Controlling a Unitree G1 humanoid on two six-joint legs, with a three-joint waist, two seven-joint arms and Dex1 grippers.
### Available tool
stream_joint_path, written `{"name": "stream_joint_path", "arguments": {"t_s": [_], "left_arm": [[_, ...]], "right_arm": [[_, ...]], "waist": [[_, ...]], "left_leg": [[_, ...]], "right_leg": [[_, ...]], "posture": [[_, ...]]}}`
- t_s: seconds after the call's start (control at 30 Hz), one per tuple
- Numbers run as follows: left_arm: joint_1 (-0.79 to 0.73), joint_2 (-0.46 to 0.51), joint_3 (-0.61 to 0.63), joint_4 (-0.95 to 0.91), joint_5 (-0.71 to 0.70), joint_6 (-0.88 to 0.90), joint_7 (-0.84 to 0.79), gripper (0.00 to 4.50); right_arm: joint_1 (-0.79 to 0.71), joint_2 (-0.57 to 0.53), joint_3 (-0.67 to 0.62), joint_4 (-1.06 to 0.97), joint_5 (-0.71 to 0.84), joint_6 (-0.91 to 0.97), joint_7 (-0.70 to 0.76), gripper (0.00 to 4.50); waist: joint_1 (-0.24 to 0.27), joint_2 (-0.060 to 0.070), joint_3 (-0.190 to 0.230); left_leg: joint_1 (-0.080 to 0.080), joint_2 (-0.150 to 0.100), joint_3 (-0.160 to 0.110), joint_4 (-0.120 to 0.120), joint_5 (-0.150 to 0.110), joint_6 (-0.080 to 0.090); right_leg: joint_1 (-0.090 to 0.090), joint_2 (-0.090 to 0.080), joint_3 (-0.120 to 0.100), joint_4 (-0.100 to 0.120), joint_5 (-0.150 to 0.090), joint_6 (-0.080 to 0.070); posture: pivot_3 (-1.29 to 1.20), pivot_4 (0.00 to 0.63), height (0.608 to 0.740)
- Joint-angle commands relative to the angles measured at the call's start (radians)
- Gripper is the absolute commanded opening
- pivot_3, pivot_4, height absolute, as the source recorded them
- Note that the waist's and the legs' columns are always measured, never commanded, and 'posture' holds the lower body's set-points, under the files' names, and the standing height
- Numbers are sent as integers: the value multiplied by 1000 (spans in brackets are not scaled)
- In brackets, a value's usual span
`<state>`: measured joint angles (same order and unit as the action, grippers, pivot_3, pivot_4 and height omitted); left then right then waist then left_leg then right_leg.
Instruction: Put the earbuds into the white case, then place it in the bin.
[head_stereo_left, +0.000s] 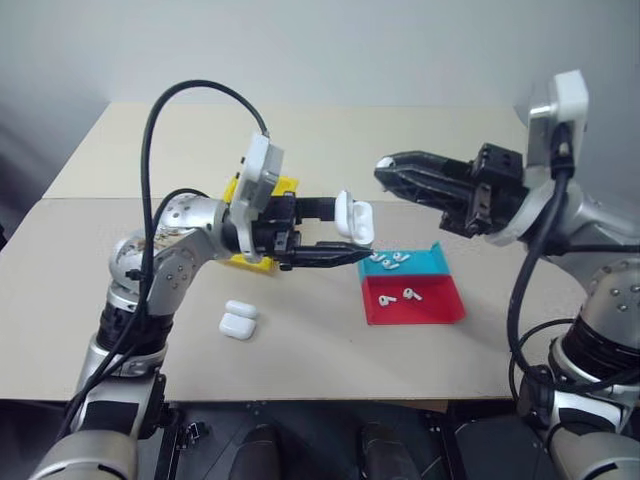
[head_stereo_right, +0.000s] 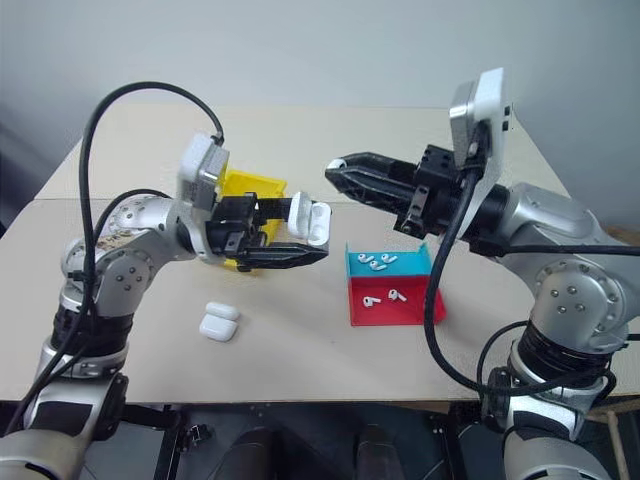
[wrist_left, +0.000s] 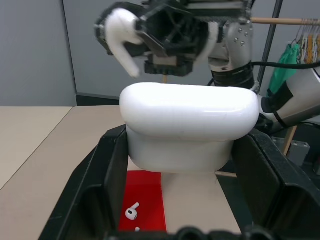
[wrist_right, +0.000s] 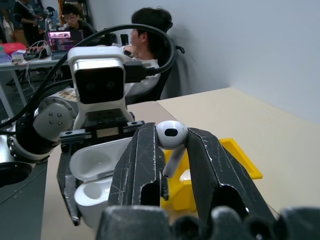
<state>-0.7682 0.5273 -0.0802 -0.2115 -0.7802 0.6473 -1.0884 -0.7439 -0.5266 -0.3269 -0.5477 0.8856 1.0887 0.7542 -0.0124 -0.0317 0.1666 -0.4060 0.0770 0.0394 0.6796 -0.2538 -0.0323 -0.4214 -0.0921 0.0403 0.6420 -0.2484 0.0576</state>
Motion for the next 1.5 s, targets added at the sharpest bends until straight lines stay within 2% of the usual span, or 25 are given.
{"name": "stream_joint_path", "arguments": {"t_s": [0.03, 0.6, 0.9, 0.93, 1.17, 1.43, 1.5], "left_arm": [[-14, -9, 12, -55, -6, 6, 19, 2815], [-1, -23, 33, -68, -24, -14, -7, 2815], [6, -28, 39, -58, -17, -30, -15, 2815], [5, -29, 40, -57, -16, -30, -16, 2815], [-2, -41, 37, -47, 3, -38, -15, 2815], [-2, -41, 37, -38, 17, -48, -20, 2815], [4, -21, 47, -32, 22, -56, -37, 2815]], "right_arm": [[11, -20, -15, -43, 68, -46, -14, 625], [83, -90, 117, -54, 14, -192, -87, 625], [117, -142, 150, -64, 14, -242, -50, 625], [121, -149, 151, -66, 17, -248, -42, 1344], [128, -168, 150, -68, 32, -280, -45, 3533], [104, -172, 124, -49, 73, -281, -66, 3533], [75, -208, 107, -4, 65, -281, -43, 3533]], "waist": [[0, 0, 0], [0, 0, 0], [0, 0, 0], [0, 0, 0], [0, 0, 0], [0, 0, 0], [0, 0, 0]], "left_leg": [[0, 0, 0, 0, 0, 0], [0, 0, 0, 0, 0, 0], [0, 0, 0, 0, 0, 0], [0, 0, 0, 0, 0, 0], [0, 0, 0, 0, 0, 0], [0, 0, 0, 0, 0, 0], [0, 0, 0, 0, 0, 0]], "right_leg": [[0, 0, 0, 0, 0, 0], [0, 0, 0, 0, 0, 0], [0, 0, 0, -1, 0, 0], [0, 0, 0, -1, 0, 0], [0, 0, 0, -1, 0, 0], [0, 0, 0, -1, 0, 0], [0, 0, 0, -1, 0, 0]], "posture": [[0, 150, 740], [0, 150, 740], [0, 150, 740], [0, 150, 740], [0, 150, 740], [0, 150, 740], [0, 150, 740]]}}
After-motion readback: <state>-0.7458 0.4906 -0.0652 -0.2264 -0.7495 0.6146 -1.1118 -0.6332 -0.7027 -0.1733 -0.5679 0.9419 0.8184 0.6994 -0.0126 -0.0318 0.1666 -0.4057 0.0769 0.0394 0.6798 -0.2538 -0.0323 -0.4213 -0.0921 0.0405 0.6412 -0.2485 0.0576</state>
